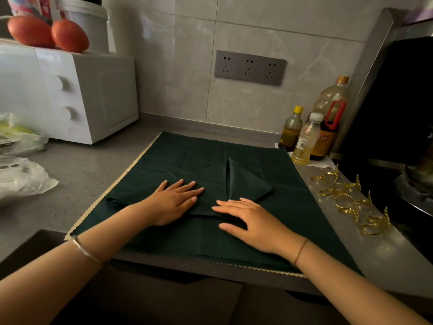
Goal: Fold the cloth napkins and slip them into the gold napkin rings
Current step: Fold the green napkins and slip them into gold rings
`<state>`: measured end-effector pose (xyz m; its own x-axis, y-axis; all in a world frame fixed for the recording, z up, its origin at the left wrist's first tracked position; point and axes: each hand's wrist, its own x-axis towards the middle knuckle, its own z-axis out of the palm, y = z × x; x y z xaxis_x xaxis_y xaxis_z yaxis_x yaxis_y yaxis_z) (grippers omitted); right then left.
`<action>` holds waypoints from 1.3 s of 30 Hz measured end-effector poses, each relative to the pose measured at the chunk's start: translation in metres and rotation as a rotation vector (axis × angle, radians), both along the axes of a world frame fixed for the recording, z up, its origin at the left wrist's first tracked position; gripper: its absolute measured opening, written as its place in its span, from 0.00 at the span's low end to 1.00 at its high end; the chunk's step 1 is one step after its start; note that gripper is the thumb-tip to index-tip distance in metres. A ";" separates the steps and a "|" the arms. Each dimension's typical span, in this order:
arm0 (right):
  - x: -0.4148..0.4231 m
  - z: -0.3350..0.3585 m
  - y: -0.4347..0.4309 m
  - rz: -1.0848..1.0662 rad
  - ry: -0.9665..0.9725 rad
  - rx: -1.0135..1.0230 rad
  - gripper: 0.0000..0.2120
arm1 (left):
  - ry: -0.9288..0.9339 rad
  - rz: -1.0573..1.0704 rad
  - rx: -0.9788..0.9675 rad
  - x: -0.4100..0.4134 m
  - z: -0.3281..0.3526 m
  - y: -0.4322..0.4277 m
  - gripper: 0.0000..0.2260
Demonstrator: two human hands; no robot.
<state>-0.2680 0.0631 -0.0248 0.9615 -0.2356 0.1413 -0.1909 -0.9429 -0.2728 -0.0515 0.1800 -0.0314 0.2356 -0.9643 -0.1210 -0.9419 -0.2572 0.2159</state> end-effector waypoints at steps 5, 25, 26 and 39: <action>0.013 -0.004 0.000 -0.037 -0.125 -0.184 0.16 | -0.004 -0.006 -0.012 -0.004 -0.002 -0.003 0.21; -0.070 0.000 -0.039 -0.068 -0.129 -0.371 0.16 | -0.604 -0.723 -0.380 0.020 0.026 -0.017 0.19; -0.069 0.000 -0.039 -0.068 -0.132 -0.364 0.16 | -0.597 -0.748 -0.390 0.020 0.025 -0.019 0.15; -0.054 -0.011 -0.049 -0.252 -0.344 0.112 0.05 | 0.103 -0.245 -0.410 0.033 0.013 -0.033 0.05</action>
